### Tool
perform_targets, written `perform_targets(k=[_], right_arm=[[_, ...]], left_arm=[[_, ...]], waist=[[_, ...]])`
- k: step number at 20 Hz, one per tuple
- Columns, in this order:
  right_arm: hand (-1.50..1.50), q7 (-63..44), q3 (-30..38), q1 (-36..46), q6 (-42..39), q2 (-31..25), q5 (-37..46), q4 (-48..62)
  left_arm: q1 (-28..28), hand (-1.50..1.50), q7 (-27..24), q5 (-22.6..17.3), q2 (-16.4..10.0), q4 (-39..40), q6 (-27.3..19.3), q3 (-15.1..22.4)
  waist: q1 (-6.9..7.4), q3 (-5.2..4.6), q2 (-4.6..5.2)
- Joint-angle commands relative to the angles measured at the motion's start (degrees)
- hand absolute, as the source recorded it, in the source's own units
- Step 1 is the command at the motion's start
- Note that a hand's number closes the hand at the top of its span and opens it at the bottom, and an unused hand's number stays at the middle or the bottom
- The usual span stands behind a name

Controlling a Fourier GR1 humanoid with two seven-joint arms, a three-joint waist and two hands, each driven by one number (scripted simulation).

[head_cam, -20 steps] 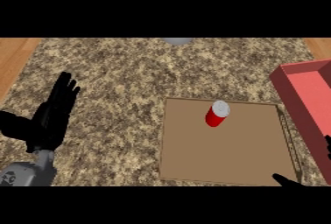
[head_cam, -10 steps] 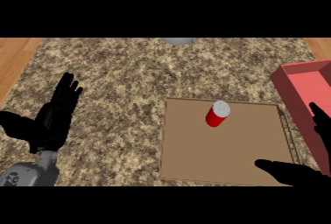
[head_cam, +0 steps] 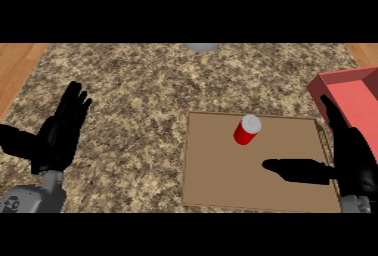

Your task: Pick the can from the tray and place it in the cardboard box

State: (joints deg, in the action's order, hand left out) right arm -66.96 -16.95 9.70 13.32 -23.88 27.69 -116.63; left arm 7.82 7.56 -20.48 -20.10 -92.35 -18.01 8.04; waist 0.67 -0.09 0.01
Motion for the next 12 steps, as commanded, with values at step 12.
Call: perform_targets(k=[12], right_arm=[[-1.50,-5.5,1.4,8.6,-1.2,14.0,9.6,15.4]], left_arm=[[-3.5,0.00,1.9,2.2,1.4,-4.0,1.8,-1.1]], waist=[[-0.10,0.08,-0.05]])
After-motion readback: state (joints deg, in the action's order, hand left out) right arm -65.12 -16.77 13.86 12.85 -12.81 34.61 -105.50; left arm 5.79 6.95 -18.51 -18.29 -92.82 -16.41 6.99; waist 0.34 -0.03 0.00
